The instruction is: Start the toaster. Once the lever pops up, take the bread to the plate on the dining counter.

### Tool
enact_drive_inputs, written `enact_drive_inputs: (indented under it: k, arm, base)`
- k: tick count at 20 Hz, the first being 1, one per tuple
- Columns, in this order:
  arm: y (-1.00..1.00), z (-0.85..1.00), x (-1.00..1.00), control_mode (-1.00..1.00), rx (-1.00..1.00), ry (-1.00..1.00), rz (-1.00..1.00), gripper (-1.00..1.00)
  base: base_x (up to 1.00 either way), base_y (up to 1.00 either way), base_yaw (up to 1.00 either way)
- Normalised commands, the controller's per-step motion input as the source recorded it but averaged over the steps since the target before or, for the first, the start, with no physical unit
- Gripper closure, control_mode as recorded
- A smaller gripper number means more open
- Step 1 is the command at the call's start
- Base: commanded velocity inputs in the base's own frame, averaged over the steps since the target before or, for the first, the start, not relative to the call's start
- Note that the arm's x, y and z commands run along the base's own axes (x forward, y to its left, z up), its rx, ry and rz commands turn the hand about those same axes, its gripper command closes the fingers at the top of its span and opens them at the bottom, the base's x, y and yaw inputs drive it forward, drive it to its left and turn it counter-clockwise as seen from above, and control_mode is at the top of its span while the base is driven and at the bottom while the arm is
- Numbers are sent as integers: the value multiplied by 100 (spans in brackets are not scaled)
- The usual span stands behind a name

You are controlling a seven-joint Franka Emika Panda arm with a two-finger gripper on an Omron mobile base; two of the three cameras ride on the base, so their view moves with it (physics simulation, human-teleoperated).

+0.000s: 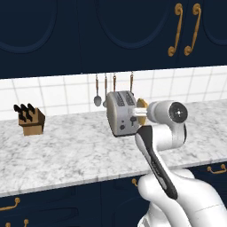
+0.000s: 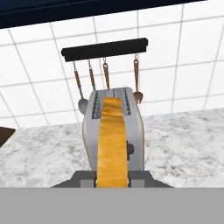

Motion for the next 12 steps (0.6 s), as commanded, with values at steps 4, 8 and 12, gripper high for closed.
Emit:
enact_drive_inputs:
  k: [4, 8, 12]
  arm:
    - [-12, 29, -73, -100, 0, 22, -9, 100]
    - [-32, 3, -87, -100, 0, 10, 0, 100]
    - [-45, 12, -82, -100, 0, 3, 0, 100]
  base:
    - [0, 0, 0]
    - [0, 0, 0]
    - [0, 0, 0]
